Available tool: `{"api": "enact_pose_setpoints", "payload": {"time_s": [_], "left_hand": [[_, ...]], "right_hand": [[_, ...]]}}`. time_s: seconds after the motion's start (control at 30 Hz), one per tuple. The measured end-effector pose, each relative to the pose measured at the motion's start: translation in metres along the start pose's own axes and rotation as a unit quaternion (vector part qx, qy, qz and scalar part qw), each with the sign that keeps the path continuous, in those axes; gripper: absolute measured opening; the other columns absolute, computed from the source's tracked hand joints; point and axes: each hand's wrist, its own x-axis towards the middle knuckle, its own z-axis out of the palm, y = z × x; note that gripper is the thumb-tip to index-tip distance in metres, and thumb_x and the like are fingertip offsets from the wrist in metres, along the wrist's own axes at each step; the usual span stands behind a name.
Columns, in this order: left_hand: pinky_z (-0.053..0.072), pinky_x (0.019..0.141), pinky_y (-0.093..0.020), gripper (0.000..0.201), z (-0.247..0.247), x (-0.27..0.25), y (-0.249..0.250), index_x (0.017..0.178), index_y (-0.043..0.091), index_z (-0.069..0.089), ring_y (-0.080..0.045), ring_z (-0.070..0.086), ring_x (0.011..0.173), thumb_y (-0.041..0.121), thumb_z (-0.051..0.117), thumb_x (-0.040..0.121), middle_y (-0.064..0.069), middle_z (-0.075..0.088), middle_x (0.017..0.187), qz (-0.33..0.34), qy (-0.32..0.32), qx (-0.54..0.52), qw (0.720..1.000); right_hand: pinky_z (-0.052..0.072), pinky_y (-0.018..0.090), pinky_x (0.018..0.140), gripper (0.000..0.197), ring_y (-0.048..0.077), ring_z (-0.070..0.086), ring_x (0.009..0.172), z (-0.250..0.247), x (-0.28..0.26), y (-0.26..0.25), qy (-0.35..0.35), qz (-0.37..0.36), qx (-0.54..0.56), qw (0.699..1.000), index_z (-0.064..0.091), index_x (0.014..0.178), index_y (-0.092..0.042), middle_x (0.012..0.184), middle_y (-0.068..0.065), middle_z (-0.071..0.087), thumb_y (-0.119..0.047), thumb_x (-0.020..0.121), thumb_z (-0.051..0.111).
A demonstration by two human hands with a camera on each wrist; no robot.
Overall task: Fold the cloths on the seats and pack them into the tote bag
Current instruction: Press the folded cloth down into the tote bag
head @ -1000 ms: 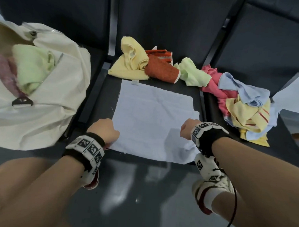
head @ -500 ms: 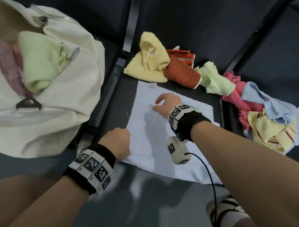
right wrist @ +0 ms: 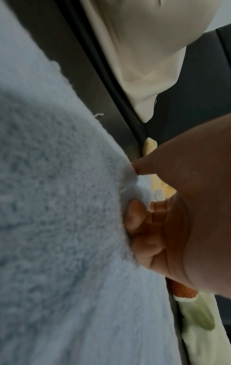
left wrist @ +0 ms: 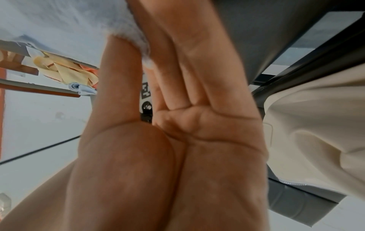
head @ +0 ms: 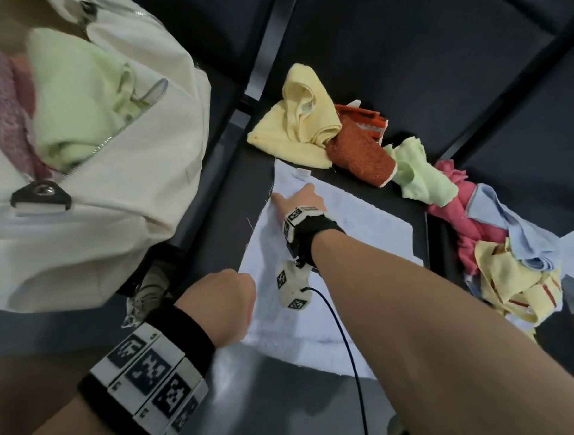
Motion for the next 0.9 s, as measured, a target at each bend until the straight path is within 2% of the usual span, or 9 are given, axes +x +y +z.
{"api": "enact_pose_setpoints", "payload": {"time_s": [0.23,0.3,0.47,0.6,0.7,0.77,0.83,0.87,0.9], "left_hand": [[0.051,0.09,-0.036,0.008,-0.004,-0.001,-0.003,0.094,0.017,0.061,-0.022,0.06,0.1,0.019,0.053,0.092,-0.002,0.063,0.105,0.012,0.006,-0.023,1.0],[0.051,0.09,-0.036,0.009,-0.006,-0.002,-0.003,0.096,0.015,0.062,-0.022,0.061,0.1,0.016,0.054,0.091,-0.003,0.063,0.105,0.012,0.001,-0.017,1.0],[0.051,0.089,-0.035,0.011,-0.007,-0.003,-0.005,0.098,0.014,0.062,-0.023,0.061,0.099,0.011,0.056,0.089,-0.004,0.062,0.103,-0.001,0.056,-0.033,0.998],[0.051,0.073,-0.038,0.01,-0.011,-0.002,-0.007,0.084,0.01,0.065,-0.032,0.063,0.08,0.002,0.066,0.079,-0.009,0.064,0.084,0.006,0.191,-0.073,0.979],[0.041,0.05,-0.031,0.027,-0.015,0.001,-0.012,0.068,0.013,0.063,-0.027,0.057,0.057,-0.008,0.076,0.058,-0.001,0.054,0.06,0.007,0.244,-0.084,0.966],[0.03,0.048,-0.02,0.025,-0.02,0.002,-0.012,0.07,0.014,0.063,-0.025,0.053,0.056,-0.007,0.074,0.061,0.007,0.043,0.056,0.001,0.267,-0.109,0.957],[0.028,0.055,-0.014,0.019,-0.023,0.005,-0.01,0.078,0.014,0.064,-0.024,0.054,0.065,-0.003,0.068,0.071,0.01,0.038,0.061,0.001,0.282,-0.126,0.951],[0.031,0.056,-0.016,0.016,-0.023,0.006,-0.009,0.082,0.015,0.064,-0.024,0.055,0.07,0.0,0.065,0.076,0.009,0.041,0.065,-0.007,0.277,-0.12,0.953],[0.036,0.058,-0.021,0.015,-0.024,0.006,-0.008,0.085,0.016,0.063,-0.023,0.055,0.073,0.002,0.064,0.079,0.007,0.044,0.068,-0.012,0.272,-0.115,0.955]], "right_hand": [[0.049,0.036,0.08,0.05,0.027,0.063,0.099,-0.016,0.009,-0.012,0.028,-0.023,-0.028,0.999,0.055,0.115,-0.015,0.11,0.006,0.064,-0.056,0.086,0.056],[0.047,0.033,0.075,0.046,0.024,0.06,0.091,-0.021,0.012,-0.017,0.011,-0.025,-0.039,0.999,0.056,0.118,-0.013,0.097,0.004,0.061,-0.046,0.087,0.063],[0.039,0.025,0.077,0.044,0.028,0.054,0.123,-0.025,0.017,-0.02,-0.003,-0.054,-0.015,0.998,0.051,0.135,-0.006,0.137,0.012,0.053,-0.019,0.094,0.059],[0.047,0.019,0.065,0.038,0.026,0.061,0.1,-0.048,0.022,-0.034,-0.038,-0.075,0.032,0.996,0.052,0.134,-0.006,0.112,0.012,0.059,-0.017,0.098,0.054],[0.058,0.032,0.081,0.038,0.025,0.066,0.091,-0.061,0.031,-0.054,-0.019,-0.051,0.117,0.992,0.056,0.125,-0.003,0.106,0.012,0.065,-0.029,0.097,0.051],[0.059,0.036,0.083,0.036,0.026,0.068,0.092,-0.07,0.04,-0.061,-0.012,-0.047,0.149,0.988,0.058,0.117,-0.005,0.104,0.012,0.068,-0.033,0.095,0.052],[0.058,0.022,0.065,0.018,0.016,0.065,0.083,-0.078,0.04,-0.066,-0.05,-0.054,0.184,0.98,0.055,0.107,-0.008,0.098,0.004,0.064,-0.023,0.097,0.053],[0.056,0.021,0.062,0.01,0.015,0.064,0.082,-0.079,0.038,-0.066,-0.07,-0.053,0.189,0.978,0.054,0.1,-0.011,0.099,0.003,0.062,-0.02,0.098,0.052],[0.057,0.024,0.071,0.013,0.018,0.065,0.086,-0.078,0.036,-0.065,-0.081,-0.045,0.166,0.982,0.054,0.093,-0.012,0.103,0.006,0.063,-0.023,0.099,0.05]]}}
